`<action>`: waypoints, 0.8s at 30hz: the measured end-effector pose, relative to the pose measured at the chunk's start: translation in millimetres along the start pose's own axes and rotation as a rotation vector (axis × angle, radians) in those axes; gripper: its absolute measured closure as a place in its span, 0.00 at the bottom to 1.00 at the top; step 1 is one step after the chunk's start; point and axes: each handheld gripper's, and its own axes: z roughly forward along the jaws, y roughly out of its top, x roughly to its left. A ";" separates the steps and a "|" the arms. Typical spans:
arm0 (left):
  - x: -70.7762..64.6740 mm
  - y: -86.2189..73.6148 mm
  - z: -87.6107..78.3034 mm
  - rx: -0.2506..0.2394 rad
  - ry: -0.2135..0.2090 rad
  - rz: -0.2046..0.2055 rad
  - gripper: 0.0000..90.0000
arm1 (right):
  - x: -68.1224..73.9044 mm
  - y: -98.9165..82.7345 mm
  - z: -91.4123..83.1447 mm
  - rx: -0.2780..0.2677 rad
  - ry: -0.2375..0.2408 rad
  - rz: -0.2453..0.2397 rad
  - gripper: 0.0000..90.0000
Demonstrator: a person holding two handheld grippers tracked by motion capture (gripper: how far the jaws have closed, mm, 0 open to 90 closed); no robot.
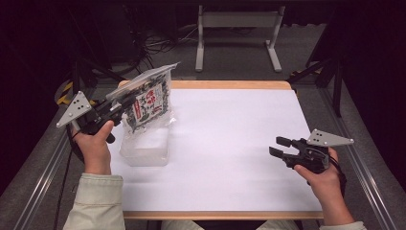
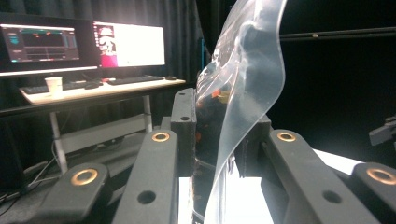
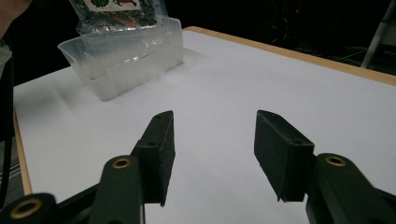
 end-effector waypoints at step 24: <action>11.0 -26.1 -8.3 0.025 0.004 -0.060 0.81 | 0.4 3.9 13.3 0.003 0.036 -0.008 0.54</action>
